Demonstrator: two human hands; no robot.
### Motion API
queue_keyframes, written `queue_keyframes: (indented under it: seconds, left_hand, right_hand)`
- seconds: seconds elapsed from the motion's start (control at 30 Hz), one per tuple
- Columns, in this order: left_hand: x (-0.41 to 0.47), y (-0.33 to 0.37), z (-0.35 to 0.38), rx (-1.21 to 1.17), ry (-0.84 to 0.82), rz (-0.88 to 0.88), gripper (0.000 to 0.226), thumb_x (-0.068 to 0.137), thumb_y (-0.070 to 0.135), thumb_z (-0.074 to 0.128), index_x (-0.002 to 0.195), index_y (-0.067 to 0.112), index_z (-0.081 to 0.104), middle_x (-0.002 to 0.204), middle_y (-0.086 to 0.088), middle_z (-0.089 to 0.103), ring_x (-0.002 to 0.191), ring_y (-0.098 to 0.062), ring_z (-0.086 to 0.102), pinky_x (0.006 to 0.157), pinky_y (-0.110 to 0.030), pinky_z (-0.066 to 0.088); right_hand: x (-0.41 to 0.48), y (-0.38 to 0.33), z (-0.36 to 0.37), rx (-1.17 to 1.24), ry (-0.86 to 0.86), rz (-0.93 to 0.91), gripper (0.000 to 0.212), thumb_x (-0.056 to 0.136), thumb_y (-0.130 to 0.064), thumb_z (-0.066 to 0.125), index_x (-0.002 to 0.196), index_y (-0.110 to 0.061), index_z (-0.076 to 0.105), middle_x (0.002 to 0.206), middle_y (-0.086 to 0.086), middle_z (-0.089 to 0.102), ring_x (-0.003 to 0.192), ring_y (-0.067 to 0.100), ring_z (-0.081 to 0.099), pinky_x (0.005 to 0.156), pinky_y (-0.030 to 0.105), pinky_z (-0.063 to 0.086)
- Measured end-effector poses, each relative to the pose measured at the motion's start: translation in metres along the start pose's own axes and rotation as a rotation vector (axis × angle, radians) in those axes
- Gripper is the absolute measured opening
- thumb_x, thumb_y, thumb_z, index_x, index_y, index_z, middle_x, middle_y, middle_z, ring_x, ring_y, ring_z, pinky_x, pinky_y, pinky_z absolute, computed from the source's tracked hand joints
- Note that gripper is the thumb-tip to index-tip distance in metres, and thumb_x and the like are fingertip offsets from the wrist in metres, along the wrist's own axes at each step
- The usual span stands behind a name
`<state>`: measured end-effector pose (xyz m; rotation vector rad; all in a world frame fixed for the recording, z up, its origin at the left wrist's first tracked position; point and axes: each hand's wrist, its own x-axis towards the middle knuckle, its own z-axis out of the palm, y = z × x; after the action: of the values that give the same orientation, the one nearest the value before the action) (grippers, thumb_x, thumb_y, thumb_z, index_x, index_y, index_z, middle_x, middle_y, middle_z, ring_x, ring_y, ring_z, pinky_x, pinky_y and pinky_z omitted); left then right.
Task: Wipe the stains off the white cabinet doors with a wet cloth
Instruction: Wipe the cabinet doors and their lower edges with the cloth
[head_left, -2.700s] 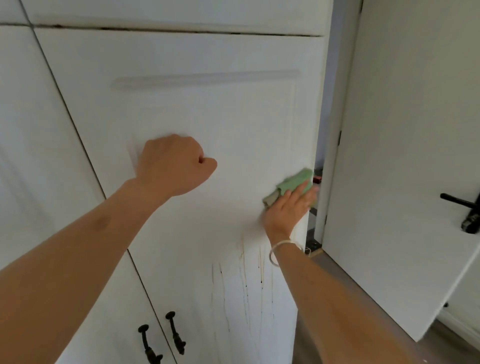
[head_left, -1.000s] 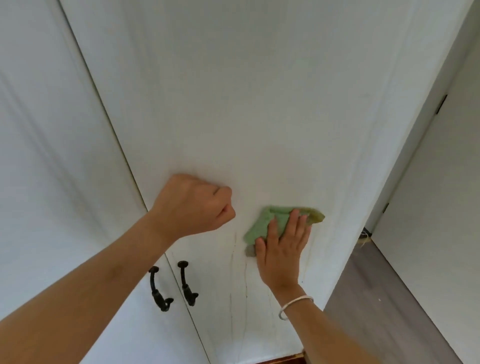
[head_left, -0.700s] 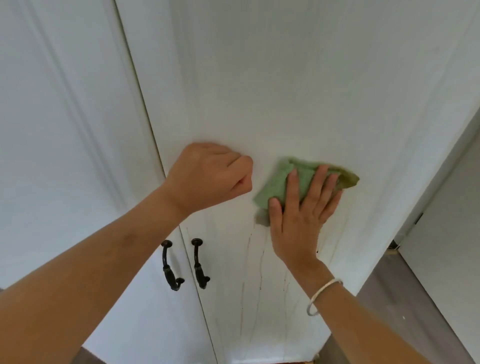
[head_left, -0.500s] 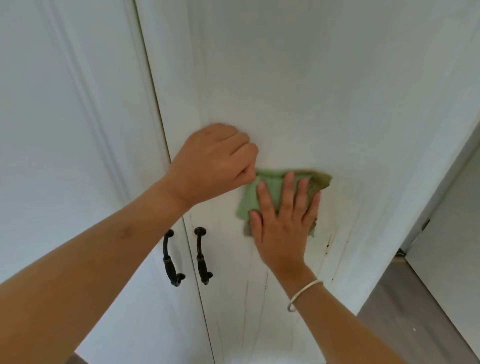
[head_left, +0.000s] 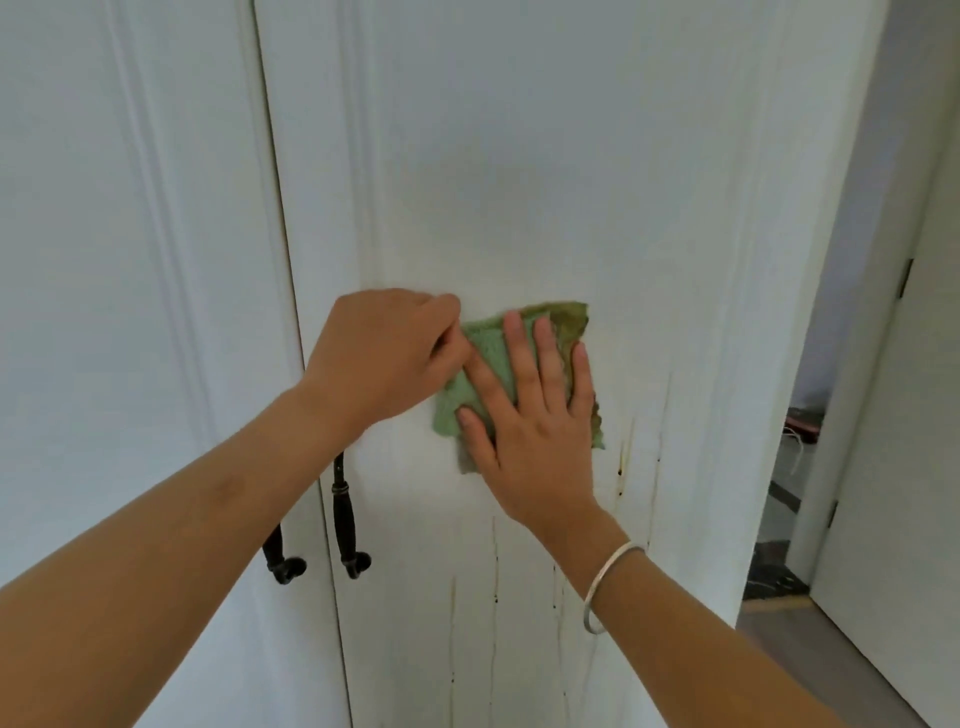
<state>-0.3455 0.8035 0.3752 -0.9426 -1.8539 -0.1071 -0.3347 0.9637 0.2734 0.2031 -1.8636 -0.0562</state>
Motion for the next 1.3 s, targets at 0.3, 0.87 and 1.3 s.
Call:
queue_keyframes:
  seconds: [0.3,0.87,1.3]
  left_hand:
    - [-0.033,0.02,0.026,0.088,-0.156,0.052,0.032,0.09,0.026,0.042,0.061,0.019,0.03,0.061,0.003,0.039,0.057,-0.015,0.038,0.055,-0.031,0.027]
    - [-0.056,0.041,0.072,0.111,0.216,-0.126,0.036,0.091,0.02,0.046,0.06,0.017,0.027,0.056,0.0,0.034,0.053,-0.017,0.031,0.052,-0.032,0.021]
    - [-0.056,0.042,0.069,0.126,0.165,-0.161,0.04,0.1,0.032,0.039,0.063,0.018,0.028,0.063,0.001,0.037,0.062,-0.021,0.038,0.059,-0.033,0.026]
  right_hand:
    - [-0.082,0.024,0.016,-0.006,0.005,-0.166,0.05,0.097,-0.047,0.042,0.146,-0.037,0.038,0.159,0.003,0.024,0.148,0.024,0.018,0.118,0.052,0.016]
    - [-0.092,0.066,0.019,-0.056,0.148,0.116,0.059,0.097,-0.047,0.025,0.154,-0.037,0.011,0.163,0.009,0.005,0.15,0.025,-0.004,0.12,0.049,0.003]
    - [-0.053,0.075,0.005,-0.074,0.204,0.152,0.06,0.098,-0.047,0.022,0.155,-0.032,0.01,0.162,0.012,0.006,0.15,0.027,-0.001,0.121,0.048,0.007]
